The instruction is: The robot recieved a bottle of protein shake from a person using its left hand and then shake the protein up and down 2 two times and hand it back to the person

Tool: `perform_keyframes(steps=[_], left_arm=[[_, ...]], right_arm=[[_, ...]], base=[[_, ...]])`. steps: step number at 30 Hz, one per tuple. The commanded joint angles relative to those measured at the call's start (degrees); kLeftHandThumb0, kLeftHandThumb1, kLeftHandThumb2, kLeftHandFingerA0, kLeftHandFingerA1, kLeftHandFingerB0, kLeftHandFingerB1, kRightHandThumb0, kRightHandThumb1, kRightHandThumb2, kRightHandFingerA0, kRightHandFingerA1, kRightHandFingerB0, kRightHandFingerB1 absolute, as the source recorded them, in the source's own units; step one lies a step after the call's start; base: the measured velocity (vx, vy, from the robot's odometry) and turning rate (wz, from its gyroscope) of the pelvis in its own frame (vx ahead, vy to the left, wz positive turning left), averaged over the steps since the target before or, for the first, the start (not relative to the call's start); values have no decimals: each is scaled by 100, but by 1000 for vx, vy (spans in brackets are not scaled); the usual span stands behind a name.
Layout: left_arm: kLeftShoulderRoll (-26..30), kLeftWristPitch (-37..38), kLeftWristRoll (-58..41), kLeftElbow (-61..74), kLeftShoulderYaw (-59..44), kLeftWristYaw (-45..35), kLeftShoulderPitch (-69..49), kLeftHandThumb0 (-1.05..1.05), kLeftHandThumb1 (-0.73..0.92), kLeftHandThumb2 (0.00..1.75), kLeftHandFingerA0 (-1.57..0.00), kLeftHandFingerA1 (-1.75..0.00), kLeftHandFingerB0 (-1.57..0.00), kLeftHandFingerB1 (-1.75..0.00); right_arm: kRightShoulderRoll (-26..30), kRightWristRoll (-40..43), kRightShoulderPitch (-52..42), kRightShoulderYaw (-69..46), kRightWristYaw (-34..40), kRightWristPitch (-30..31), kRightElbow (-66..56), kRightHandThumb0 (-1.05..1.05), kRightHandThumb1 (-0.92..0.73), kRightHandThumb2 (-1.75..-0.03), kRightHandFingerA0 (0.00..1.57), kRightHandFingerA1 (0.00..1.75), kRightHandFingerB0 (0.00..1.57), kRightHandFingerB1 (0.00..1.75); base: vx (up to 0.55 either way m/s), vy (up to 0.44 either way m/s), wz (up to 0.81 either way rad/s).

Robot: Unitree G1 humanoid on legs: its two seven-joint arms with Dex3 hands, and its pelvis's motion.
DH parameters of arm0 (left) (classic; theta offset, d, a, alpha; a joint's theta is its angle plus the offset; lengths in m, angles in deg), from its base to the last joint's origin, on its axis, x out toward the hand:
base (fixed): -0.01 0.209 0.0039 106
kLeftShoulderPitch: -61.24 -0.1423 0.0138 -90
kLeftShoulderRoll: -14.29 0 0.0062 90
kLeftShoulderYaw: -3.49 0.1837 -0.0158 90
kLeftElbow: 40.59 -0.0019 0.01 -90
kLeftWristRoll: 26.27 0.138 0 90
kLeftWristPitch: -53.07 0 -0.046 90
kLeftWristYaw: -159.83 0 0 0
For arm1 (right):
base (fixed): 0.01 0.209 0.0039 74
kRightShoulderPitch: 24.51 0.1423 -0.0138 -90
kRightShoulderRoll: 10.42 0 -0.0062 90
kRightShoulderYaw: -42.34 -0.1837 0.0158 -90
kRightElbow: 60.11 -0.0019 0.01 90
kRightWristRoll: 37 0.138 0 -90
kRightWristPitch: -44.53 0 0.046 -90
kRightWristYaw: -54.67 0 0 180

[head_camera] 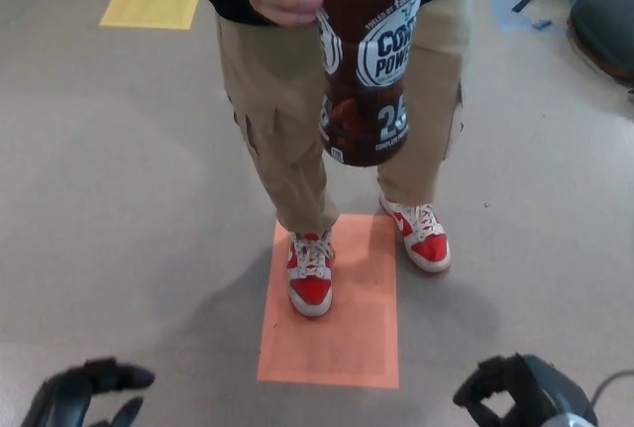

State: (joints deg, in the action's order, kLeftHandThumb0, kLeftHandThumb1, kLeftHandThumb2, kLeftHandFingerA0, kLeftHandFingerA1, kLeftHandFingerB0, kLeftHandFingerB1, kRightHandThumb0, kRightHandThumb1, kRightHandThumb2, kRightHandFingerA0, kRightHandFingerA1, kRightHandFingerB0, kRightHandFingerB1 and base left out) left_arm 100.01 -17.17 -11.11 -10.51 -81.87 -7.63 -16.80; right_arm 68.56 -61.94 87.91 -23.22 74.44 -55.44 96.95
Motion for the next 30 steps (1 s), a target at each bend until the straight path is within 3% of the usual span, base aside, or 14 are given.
perform_keyframes(steps=[1, 7, 8, 9, 10, 11, 13, 16, 17, 18, 21, 22, 25, 30], left_arm=[[480, 1587, 118, 426, 24, 110, 237, -23, 79, 64, -99, -49, -80, -50], [657, 1613, -428, 1430, -89, -873, 309, -35, 79, 64, -86, -47, -70, -43], [698, 1368, -672, 1938, -124, -1243, 329, -38, 62, 100, -73, -67, -56, -61], [712, 1244, -755, 2143, -136, -1373, 313, -38, 62, 100, -73, -67, -56, -61], [765, 947, -1034, 2620, -144, -1799, 297, -40, 58, 97, -66, -65, -45, -56], [822, 732, -1097, 2933, -134, -1949, 287, -46, 69, 62, -67, -42, -53, -38], [954, 295, -1260, 3478, -107, -2333, 289, -55, 68, 61, -58, -39, -44, -35], [1126, -780, -2030, 4317, -116, -3222, 395, -70, 51, 79, -22, -41, -12, -37], [1183, -1138, -2298, 4539, -120, -3480, 455, -36, 30, 90, 0, -48, 0, -47], [1272, -1629, -2624, 4849, -126, -3771, 530, -72, 47, 83, -4, -38, -6, -24], [1547, -2729, -3250, 5518, -125, -4248, 815, -72, 45, 86, 0, -21, 0, -16], [1578, -3056, -3462, 5677, -140, -4314, 892, -76, 57, 57, 0, -26, 0, -19], [1664, -3689, -3750, 5923, -147, -4409, 1113, -74, 44, 84, 0, -16, 0, -11], [1674, -4222, -3950, 6003, -80, -4575, 1387, -82, 49, 85, 0, -5, 0, 0]], right_arm=[[71, -758, 267, 495, 1447, -875, 548, -45, -68, -82, 100, 84, 89, 64], [39, -737, 284, 574, 1525, -951, 661, -45, -68, -81, 98, 83, 89, 64], [37, -749, 290, 589, 1564, -960, 686, -44, -68, -82, 99, 85, 89, 63], [36, -768, 294, 603, 1607, -967, 701, -44, -68, -82, 99, 85, 89, 63], [36, -782, 300, 616, 1653, -987, 723, -44, -67, -82, 99, 85, 90, 63], [33, -779, 304, 615, 1651, -989, 734, -44, -68, -82, 98, 84, 90, 63], [29, -756, 308, 600, 1623, -1011, 750, -44, -66, -84, 97, 86, 89, 64], [27, -814, 338, 649, 1653, -946, 765, -44, -65, -82, 101, 83, 90, 62], [31, -815, 330, 646, 1689, -975, 768, -45, -64, -81, 101, 77, 93, 60], [34, -803, 314, 628, 1716, -1020, 772, -45, -66, -79, 101, 80, 92, 60], [29, -770, 300, 589, 1662, -1043, 780, -46, -68, -78, 101, 85, 91, 61], [27, -771, 289, 588, 1652, -1025, 779, -47, -69, -77, 100, 82, 91, 61], [19, -749, 287, 561, 1605, -1052, 783, -46, -68, -76, 97, 80, 90, 61], [34, -781, 251, 575, 1643, -1062, 789, -47, -69, -76, 96, 77, 89, 62]], base=[[0, 0, 0], [0, 0, 0], [0, 0, 0], [0, 0, 0], [0, 0, 0], [0, 0, 0], [0, 0, 0], [0, 0, 0], [0, 0, 0], [0, 0, 0], [0, 0, 0], [0, 0, 0], [0, 0, 0], [0, 0, 0]])
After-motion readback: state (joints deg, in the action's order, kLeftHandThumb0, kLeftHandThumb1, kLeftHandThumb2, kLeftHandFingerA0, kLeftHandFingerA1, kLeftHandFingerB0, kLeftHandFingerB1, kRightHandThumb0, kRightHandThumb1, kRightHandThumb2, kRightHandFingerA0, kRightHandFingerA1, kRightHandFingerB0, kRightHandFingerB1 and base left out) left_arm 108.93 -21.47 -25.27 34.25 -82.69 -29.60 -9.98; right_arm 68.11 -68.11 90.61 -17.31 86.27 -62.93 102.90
